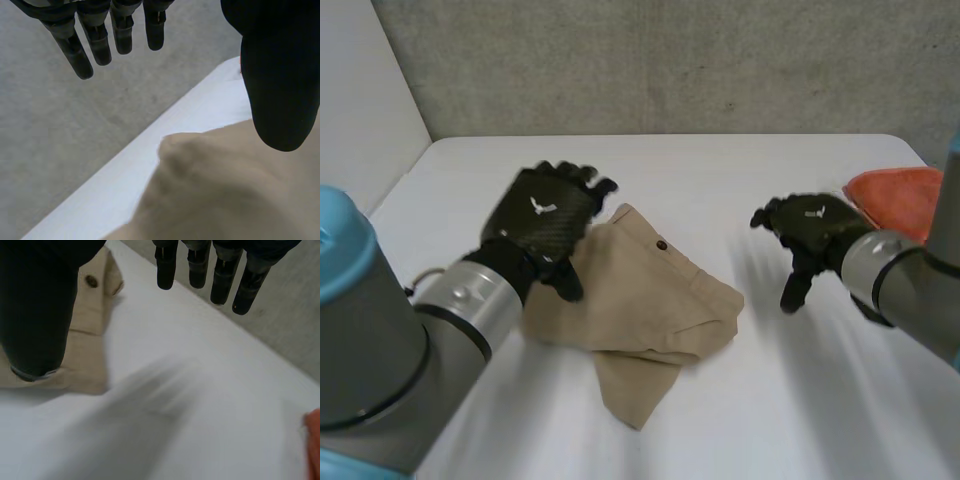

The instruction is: Fold the laundry.

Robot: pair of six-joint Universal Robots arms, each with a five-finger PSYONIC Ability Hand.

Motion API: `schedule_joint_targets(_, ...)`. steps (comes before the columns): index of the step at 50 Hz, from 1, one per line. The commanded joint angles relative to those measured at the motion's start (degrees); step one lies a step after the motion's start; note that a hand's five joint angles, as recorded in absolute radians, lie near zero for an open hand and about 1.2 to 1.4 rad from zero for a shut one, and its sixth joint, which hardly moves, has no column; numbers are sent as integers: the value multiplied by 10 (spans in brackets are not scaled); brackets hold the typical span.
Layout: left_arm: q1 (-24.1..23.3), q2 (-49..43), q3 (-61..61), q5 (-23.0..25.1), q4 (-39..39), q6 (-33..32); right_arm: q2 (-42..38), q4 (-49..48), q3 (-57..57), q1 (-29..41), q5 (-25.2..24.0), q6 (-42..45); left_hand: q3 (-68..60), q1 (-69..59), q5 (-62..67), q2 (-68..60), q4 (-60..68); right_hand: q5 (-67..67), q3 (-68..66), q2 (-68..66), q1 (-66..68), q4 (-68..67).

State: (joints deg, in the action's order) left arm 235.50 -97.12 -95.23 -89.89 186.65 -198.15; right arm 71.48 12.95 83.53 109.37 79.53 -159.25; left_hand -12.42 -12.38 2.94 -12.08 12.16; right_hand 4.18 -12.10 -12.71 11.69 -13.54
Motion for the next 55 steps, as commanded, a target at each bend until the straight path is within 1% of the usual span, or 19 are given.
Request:
schedule_joint_targets(1,54,-6,1,14,-53,6,-3,-43,70,-5,-48,-62,-10,-10,5,-13,12,-42,21,27,-17,35)
schedule_joint_targets(4,59,-6,-20,10,-73,7,-8,-78,95,-5,-63,-68,-13,-14,8,-17,16,-42,21,27,-17,35)
schedule_joint_targets(8,67,3,-64,9,-70,11,-24,-139,115,-3,-72,-69,-74,-74,68,-77,76,-42,21,27,-17,35)
schedule_joint_targets(13,72,3,-110,-5,-48,51,-54,-169,115,2,-81,-62,-99,-99,94,-102,102,-42,21,27,-17,35)
schedule_joint_targets(19,81,-5,-129,-5,-45,100,-91,-181,105,4,-97,-60,-97,-98,92,-101,100,-42,21,27,-17,35)
schedule_joint_targets(22,82,-27,-127,-5,-24,116,-106,-197,100,6,-104,-59,-79,-79,74,-82,82,-42,21,27,-17,35)
schedule_joint_targets(30,83,-112,-91,-6,35,114,-146,-225,71,38,-100,-60,-84,-84,79,-87,87,-42,21,27,-17,35)
schedule_joint_targets(34,81,-149,-64,-8,57,111,-168,-238,52,56,-97,-60,-136,-136,131,-139,139,-41,20,27,-16,35)
schedule_joint_targets(36,80,-169,-45,-16,66,110,-177,-239,42,66,-97,-61,-248,-249,243,-252,251,33,-53,-47,58,-39)
schedule_joint_targets(38,78,-178,-35,-21,68,110,-187,-239,29,75,-96,-61,-329,-330,324,-333,332,211,-231,-225,236,-217)
schedule_joint_targets(39,77,-182,-24,-24,68,110,-188,-239,25,77,-95,-61,-433,-433,428,-436,435,270,-290,-284,295,-276)
schedule_joint_targets(40,77,-183,-20,-25,68,110,-189,-239,22,78,-94,-62,-509,-509,503,-512,511,360,-381,-375,385,-367)
schedule_joint_targets(41,77,-183,-15,-26,68,109,-187,-239,13,78,-86,-65,-591,-592,586,-594,594,559,-580,-574,584,-566)
schedule_joint_targets(42,78,-180,-11,-26,68,109,-184,-239,8,78,-80,-68,-662,-662,657,-665,664,653,-674,-668,678,-659)
schedule_joint_targets(46,79,-164,24,-25,58,104,-153,-232,-27,75,-35,-63,-676,-676,671,-679,678,658,-679,-673,683,-665)
schedule_joint_targets(48,80,-131,48,-24,43,92,-130,-227,-42,75,-22,-64,-676,-676,671,-679,678,658,-679,-673,683,-665)
schedule_joint_targets(51,81,-69,80,-20,4,62,-71,-189,-76,74,-17,-58,-676,-676,671,-679,678,658,-679,-673,683,-665)
schedule_joint_targets(52,82,-58,87,-19,-4,58,-43,-153,-98,74,-18,-48,-676,-676,671,-679,678,658,-679,-673,683,-665)
schedule_joint_targets(55,80,-15,124,-12,-37,43,-10,-98,-143,73,-18,-16,-676,-676,671,-679,678,658,-679,-673,683,-665)
